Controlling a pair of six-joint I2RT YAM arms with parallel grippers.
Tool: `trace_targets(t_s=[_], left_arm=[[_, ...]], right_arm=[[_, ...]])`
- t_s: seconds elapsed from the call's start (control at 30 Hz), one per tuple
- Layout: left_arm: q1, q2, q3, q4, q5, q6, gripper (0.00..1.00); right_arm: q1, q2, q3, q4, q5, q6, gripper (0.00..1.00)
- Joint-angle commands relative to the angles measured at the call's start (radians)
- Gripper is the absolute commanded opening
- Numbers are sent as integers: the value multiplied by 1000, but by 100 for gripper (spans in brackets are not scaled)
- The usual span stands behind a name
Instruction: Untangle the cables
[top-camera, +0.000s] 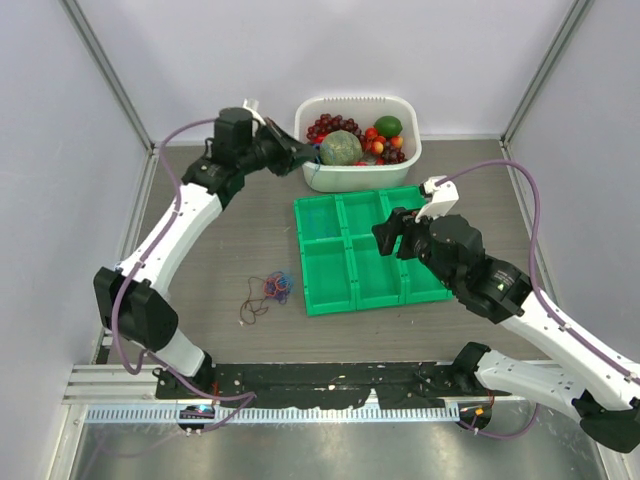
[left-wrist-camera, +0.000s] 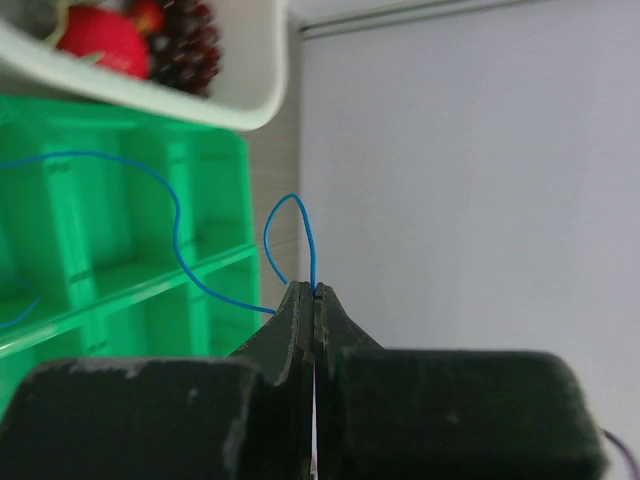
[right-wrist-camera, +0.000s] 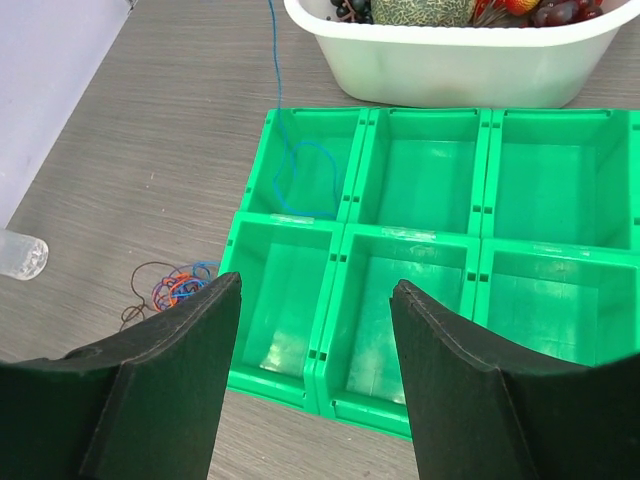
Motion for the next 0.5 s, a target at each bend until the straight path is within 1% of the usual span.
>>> trace_targets(t_s=[0.0, 0.07, 0.13, 0.2, 0.3, 0.47], left_arm=[[-58, -66, -148, -44, -82, 108, 0], [-76, -65, -218, -50, -105, 114, 0], [-81, -30, -245, -73, -104, 126, 0], [-84, 16, -239, -116, -113, 154, 0], [-93, 78, -222, -183, -163, 203, 0], [-98, 199, -140, -318, -229, 281, 0]], right_arm=[[-3, -28, -3, 17, 35, -7, 66], [-5, -30, -4, 15, 41, -4, 66], [-5, -30, -4, 15, 38, -2, 66], [-6, -30, -3, 8, 41, -4, 66], [-6, -34, -4, -5, 49, 1, 66], [-6, -44, -12, -17, 55, 4, 66]])
